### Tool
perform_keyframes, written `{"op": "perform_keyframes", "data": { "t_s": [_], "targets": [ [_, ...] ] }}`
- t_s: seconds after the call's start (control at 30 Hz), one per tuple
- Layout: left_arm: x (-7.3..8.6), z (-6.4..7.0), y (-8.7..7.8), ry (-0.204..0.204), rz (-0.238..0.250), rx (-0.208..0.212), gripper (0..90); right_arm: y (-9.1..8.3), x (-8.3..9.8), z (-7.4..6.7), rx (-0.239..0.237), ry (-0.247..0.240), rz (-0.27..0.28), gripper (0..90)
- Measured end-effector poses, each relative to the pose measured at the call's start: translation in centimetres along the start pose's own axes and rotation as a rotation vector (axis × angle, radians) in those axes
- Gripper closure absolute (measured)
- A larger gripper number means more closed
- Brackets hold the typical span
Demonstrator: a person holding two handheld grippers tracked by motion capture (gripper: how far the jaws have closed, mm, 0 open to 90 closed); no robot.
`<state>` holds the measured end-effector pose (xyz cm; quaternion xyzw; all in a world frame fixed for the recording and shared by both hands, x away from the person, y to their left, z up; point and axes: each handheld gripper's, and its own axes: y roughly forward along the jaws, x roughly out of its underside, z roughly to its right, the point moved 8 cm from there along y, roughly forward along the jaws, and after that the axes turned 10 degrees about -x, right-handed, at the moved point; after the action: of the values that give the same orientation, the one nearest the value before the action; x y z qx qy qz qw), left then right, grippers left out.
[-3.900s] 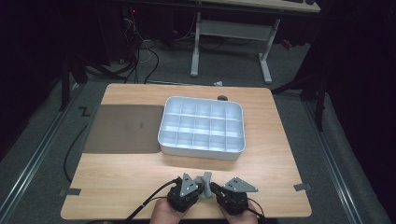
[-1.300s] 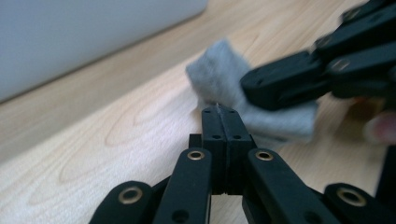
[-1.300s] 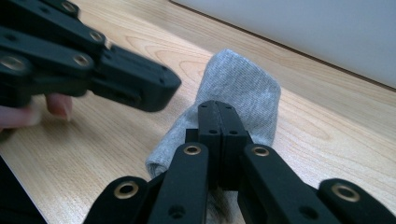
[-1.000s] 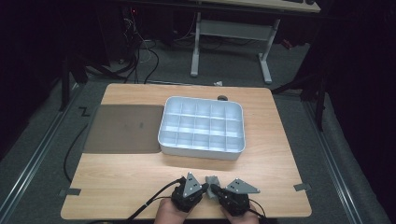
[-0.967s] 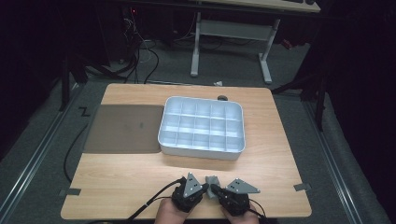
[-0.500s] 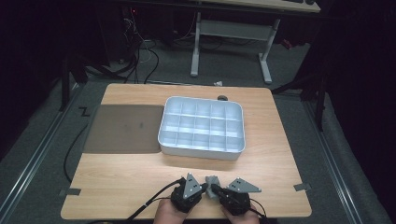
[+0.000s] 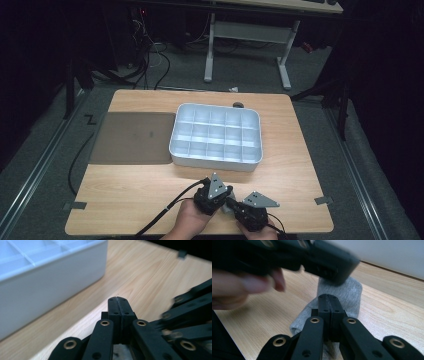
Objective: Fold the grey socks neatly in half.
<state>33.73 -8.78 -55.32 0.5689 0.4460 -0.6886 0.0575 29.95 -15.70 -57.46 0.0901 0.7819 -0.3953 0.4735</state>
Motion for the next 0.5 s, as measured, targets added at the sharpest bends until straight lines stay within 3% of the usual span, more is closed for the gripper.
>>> {"op": "perform_keyframes", "data": {
  "t_s": [0.1, 0.23, 0.43, 0.5],
  "targets": [
    [0.4, -0.2, 0.0, -0.001, 0.000, -0.012, 90.0, -0.2, 0.0, 0.1, 0.008, 0.005, 0.006, 89.8],
    [0.4, -0.4, -0.1, -0.002, 0.004, -0.022, 90.0, -0.9, -0.3, 0.2, 0.025, 0.003, 0.024, 79.8],
    [0.6, -0.2, 0.0, 0.008, 0.008, -0.028, 90.0, -1.6, -0.3, 0.4, 0.026, 0.063, 0.008, 61.7],
    [0.6, -0.1, 0.0, 0.007, 0.010, -0.026, 90.0, -1.6, -0.1, 0.3, 0.007, 0.112, -0.014, 55.7]
  ]
}}
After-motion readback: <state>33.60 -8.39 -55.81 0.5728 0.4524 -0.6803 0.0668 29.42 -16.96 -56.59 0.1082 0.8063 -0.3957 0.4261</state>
